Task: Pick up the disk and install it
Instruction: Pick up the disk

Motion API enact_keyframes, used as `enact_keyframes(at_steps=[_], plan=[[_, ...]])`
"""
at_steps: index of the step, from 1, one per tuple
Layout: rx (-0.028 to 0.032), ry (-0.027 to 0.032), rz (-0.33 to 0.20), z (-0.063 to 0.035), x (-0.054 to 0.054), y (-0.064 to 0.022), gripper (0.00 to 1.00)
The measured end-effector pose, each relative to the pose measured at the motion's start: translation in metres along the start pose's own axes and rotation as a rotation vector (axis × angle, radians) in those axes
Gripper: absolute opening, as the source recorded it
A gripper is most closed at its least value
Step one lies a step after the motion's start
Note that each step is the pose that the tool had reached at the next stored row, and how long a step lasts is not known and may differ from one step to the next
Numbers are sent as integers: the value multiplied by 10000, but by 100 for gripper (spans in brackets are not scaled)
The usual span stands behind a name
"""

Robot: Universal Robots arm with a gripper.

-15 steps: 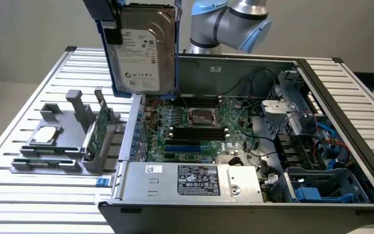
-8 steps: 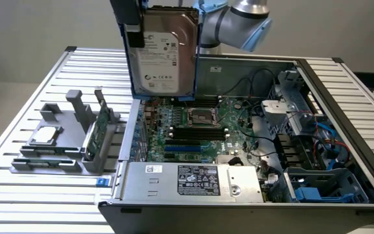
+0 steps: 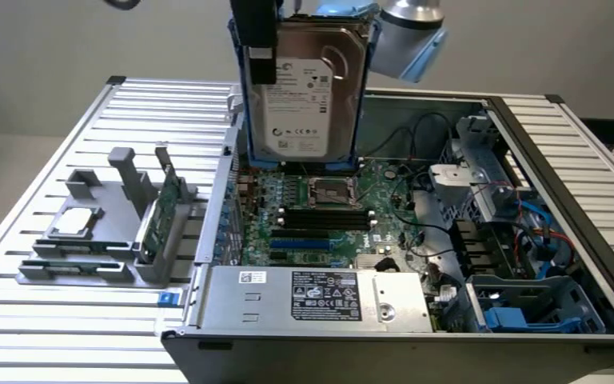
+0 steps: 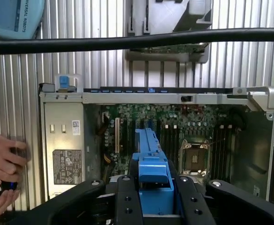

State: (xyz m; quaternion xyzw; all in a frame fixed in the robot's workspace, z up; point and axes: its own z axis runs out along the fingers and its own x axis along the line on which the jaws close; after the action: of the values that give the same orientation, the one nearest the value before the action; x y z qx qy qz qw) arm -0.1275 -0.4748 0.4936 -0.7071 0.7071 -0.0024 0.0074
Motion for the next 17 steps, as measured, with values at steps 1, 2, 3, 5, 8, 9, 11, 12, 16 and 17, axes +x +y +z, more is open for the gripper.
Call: enact_keyframes(at_steps=[1,2,3,5,8,9,11,12,16,17], plan=[[7,-12,0,0,17,-43,33],[13,-24,0,1,35,-86,33],[20,-37,0,1,53,-130,33],[32,-63,1,2,87,-214,33],[49,-103,1,3,139,-338,33],[53,-114,1,4,156,-378,33],[63,-141,1,5,191,-461,33],[68,-151,1,6,208,-501,33],[84,-195,2,8,274,-657,33],[89,-206,2,8,291,-696,33]])
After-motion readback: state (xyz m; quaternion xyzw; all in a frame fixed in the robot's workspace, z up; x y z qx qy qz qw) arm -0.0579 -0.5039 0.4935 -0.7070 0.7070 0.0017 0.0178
